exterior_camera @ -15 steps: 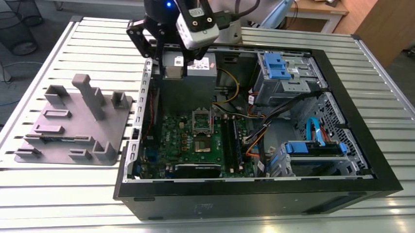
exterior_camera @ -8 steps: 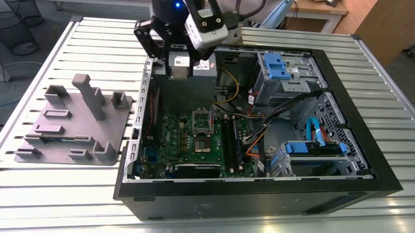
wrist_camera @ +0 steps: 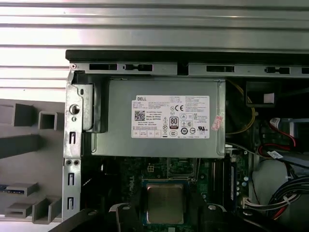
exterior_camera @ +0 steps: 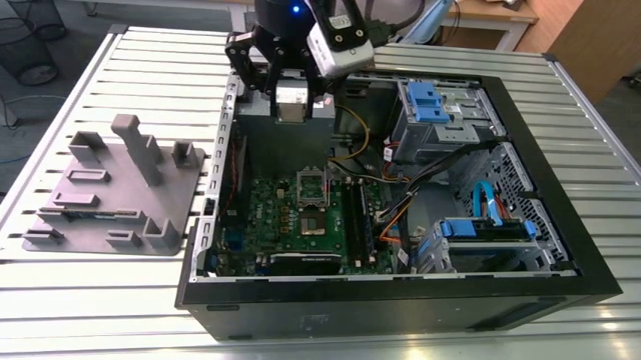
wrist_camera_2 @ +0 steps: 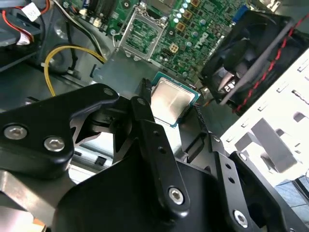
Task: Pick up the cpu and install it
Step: 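Pick up the cpu and move it towards the insertion slot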
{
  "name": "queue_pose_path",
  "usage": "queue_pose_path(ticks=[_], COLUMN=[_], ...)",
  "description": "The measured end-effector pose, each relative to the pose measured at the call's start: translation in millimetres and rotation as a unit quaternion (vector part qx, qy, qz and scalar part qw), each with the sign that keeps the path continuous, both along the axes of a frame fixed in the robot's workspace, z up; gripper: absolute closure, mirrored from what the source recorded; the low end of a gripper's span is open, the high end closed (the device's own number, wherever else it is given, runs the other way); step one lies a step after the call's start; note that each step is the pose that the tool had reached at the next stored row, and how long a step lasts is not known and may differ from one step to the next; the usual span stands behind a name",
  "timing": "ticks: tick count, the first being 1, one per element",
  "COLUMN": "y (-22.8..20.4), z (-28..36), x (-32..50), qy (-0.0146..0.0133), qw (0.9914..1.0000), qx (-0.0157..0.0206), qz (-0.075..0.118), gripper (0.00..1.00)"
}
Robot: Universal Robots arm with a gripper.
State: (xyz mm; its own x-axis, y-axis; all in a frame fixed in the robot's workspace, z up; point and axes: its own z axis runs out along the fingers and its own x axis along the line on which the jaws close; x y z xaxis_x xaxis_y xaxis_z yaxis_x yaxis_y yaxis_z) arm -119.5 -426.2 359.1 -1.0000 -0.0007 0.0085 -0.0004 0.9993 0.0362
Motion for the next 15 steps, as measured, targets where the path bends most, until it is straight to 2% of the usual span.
queue_pose_path(ticks=[4,10,15], y=[0.0,0.0,0.0], z=[0.0,-0.1,-3.0], x=[6.3,6.9,6.9], qy=[0.0,0.0,0.0], qw=[1.0,1.0,1.0], qx=[0.0,0.0,0.0], qz=[0.0,0.0,0.0], gripper=[0.53,0.53,0.53])
